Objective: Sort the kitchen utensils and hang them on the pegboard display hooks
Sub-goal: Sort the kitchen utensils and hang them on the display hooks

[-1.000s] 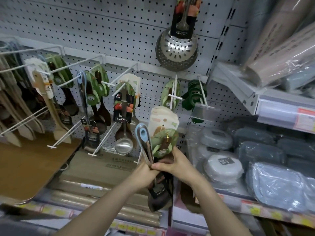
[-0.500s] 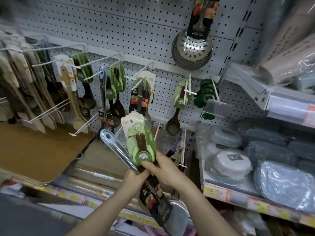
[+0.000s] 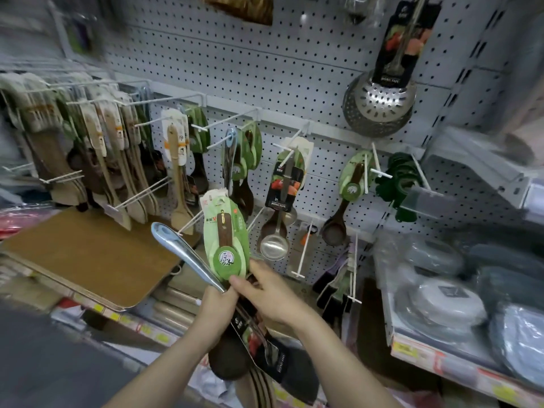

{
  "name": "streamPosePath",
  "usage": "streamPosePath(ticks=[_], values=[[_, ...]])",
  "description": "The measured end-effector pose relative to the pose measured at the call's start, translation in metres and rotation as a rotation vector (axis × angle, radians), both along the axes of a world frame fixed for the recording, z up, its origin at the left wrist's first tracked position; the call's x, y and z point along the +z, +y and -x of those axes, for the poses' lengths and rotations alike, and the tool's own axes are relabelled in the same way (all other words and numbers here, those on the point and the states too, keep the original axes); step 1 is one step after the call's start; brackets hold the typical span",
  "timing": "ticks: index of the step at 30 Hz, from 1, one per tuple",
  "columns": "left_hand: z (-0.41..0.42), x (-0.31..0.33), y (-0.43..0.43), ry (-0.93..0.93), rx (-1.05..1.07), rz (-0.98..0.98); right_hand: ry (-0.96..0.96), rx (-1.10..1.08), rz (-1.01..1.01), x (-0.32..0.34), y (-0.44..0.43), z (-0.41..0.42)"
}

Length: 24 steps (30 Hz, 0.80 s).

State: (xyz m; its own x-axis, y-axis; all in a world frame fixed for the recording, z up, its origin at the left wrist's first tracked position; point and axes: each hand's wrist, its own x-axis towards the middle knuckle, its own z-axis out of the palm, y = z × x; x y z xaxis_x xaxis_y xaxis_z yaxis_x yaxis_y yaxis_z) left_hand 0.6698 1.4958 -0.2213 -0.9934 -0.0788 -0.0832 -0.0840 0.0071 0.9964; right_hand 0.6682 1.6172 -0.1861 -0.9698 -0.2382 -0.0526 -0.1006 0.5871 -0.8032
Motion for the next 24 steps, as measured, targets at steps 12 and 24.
streamPosePath(ticks=[12, 24], values=[[0.071, 0.035, -0.001, -0.044, -0.066, 0.074, 0.096, -0.412, 0.338, 0.023, 0.070, 0.105], [0.099, 0.045, 0.002, -0.029, -0.016, 0.170, -0.062, -0.324, 0.307, -0.003, 0.093, 0.199]])
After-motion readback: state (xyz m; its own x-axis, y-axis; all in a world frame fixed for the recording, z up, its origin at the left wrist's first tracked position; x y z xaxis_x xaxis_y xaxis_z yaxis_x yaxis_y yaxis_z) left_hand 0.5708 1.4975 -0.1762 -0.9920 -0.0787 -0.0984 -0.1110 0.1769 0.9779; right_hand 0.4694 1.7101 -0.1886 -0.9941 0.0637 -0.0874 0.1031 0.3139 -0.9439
